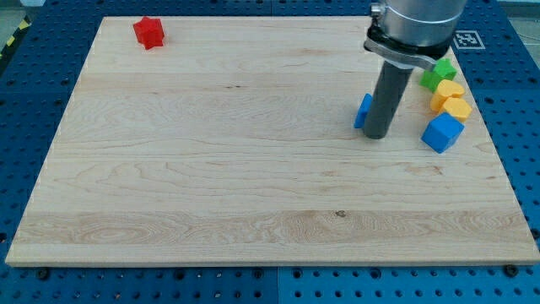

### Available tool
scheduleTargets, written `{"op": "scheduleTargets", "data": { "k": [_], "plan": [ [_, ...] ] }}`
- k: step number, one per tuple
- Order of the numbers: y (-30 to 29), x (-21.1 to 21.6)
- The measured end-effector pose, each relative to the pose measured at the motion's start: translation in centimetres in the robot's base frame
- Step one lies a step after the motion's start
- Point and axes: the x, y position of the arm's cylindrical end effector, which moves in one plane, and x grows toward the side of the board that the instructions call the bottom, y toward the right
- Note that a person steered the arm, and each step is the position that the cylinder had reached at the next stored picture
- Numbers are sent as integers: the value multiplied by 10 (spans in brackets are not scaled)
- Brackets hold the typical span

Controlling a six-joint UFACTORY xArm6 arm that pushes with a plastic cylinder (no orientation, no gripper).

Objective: Move the blue triangle parallel left to the green star

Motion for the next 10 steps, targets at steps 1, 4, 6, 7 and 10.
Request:
{"op": "scheduleTargets", "data": {
  "k": [1,4,6,7,10],
  "plan": [
    [-1,-11],
    [24,12],
    [22,-1],
    [22,-2],
    [14,-17]
  ]
}}
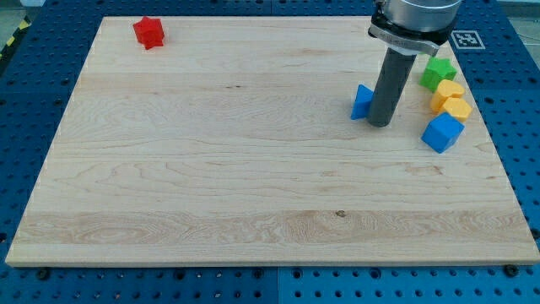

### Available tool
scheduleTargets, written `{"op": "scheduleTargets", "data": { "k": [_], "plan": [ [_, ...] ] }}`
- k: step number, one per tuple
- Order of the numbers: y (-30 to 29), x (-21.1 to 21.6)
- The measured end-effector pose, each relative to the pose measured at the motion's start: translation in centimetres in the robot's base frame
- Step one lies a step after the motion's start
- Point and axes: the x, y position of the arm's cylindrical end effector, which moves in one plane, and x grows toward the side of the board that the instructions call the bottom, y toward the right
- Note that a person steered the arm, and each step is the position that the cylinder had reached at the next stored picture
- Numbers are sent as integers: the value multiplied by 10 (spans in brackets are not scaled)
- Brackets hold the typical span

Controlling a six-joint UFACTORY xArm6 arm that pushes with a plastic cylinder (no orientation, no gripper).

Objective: Move the blue triangle parallel left to the green star

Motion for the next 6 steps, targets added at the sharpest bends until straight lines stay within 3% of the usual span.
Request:
{"op": "scheduleTargets", "data": {
  "k": [2,6],
  "plan": [
    [8,-1],
    [-44,-37]
  ]
}}
